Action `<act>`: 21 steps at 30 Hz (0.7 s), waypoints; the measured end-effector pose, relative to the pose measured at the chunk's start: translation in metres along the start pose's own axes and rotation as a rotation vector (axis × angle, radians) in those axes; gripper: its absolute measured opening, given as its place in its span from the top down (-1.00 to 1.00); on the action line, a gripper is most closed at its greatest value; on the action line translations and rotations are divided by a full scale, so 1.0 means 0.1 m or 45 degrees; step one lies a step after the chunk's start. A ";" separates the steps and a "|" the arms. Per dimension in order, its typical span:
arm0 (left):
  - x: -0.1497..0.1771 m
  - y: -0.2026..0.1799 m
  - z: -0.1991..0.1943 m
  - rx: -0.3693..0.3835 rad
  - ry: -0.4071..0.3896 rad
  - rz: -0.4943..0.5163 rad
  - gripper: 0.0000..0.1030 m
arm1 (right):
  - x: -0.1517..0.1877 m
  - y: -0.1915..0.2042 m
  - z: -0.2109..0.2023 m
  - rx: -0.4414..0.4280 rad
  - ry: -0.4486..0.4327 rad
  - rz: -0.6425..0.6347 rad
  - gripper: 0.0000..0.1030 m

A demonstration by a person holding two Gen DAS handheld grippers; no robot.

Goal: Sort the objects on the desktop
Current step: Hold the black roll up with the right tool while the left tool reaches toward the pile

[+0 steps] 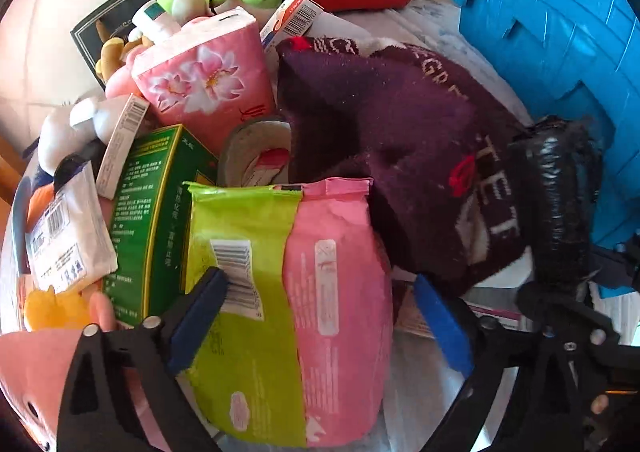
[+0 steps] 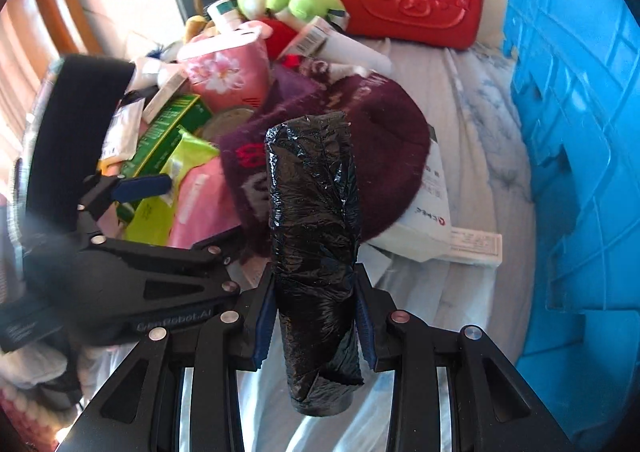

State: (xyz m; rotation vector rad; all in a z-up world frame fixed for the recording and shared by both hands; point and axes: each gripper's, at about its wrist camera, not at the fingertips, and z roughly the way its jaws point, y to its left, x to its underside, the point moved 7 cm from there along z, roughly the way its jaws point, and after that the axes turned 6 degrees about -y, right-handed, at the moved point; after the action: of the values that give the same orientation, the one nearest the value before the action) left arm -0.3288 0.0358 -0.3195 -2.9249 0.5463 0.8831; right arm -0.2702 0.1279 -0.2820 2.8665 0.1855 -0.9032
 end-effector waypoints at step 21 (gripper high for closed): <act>-0.14 0.25 -0.92 0.027 -0.226 -0.161 0.69 | -0.29 0.20 -0.40 -0.010 -0.165 -0.060 0.33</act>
State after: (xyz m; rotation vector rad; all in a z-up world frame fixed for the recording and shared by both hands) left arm -0.2999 0.0042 -0.2327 -2.7881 0.3529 1.0978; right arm -0.2680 0.1121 -0.2312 2.7951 0.2432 -1.0907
